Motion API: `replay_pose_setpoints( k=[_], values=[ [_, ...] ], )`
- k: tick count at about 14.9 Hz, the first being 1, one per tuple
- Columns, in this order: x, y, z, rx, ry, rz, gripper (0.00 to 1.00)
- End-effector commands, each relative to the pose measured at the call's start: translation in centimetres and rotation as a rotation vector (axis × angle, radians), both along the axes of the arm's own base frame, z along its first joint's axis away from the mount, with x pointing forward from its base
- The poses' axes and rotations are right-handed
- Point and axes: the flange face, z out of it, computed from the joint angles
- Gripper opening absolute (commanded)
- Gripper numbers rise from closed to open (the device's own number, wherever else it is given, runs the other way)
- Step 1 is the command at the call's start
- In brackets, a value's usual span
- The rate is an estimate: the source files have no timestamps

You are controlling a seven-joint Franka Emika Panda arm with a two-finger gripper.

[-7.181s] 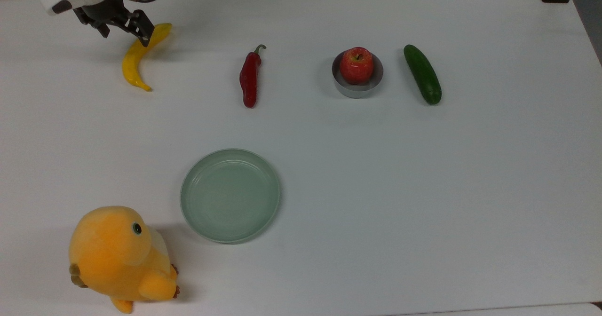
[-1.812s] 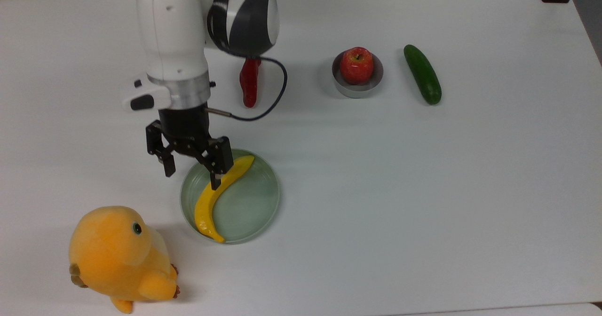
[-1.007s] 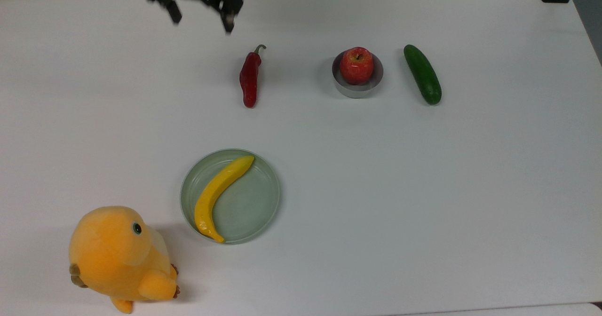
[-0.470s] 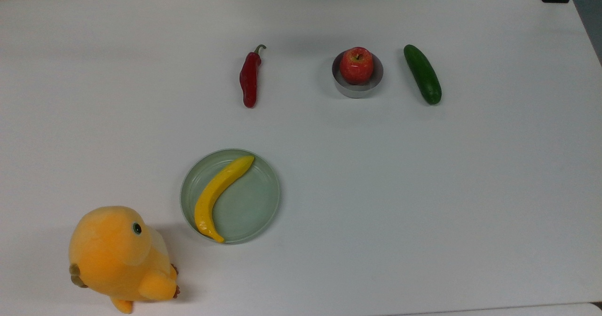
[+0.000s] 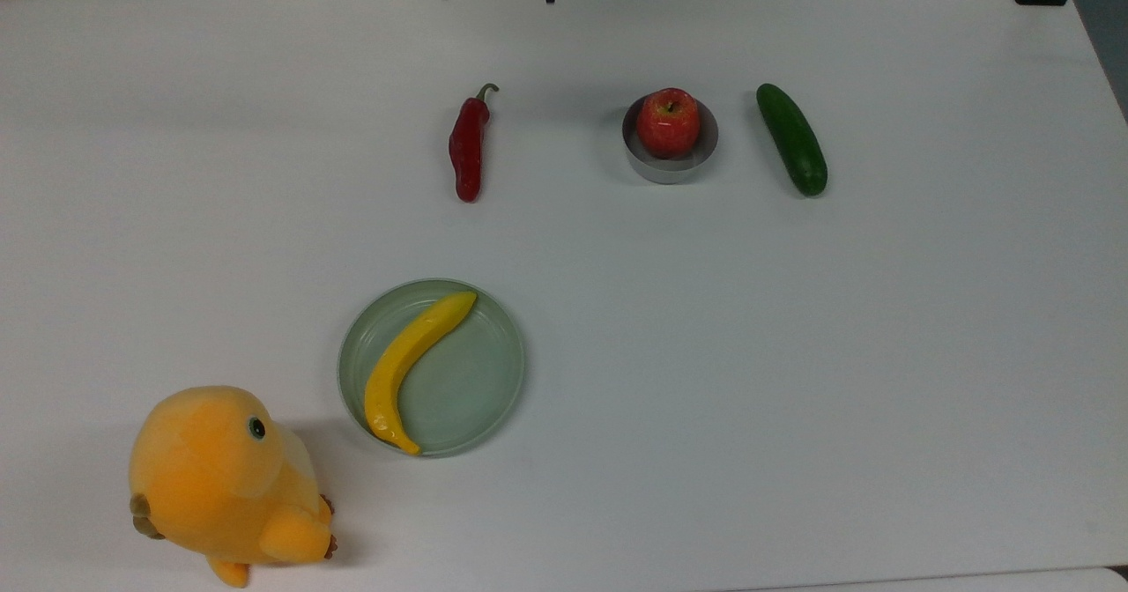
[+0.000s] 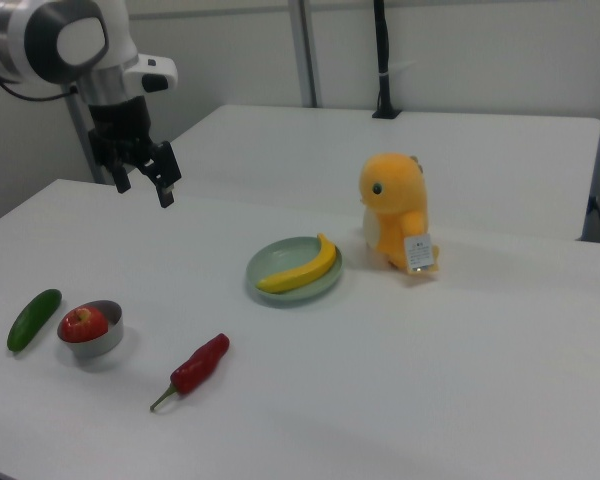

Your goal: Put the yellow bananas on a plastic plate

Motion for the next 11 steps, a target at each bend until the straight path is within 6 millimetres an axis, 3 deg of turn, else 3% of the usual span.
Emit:
replay_pose_setpoints(
  k=[1,8,11],
  values=[
    [0.1,0.2,-1.3,-0.028,-0.06,0.129,1.0],
    [0.4,-2.2,-0.2,-0.019,-0.073,0.166,1.0],
    [0.4,-2.1,-0.1,-0.019,-0.075,0.165,1.0]
  ],
)
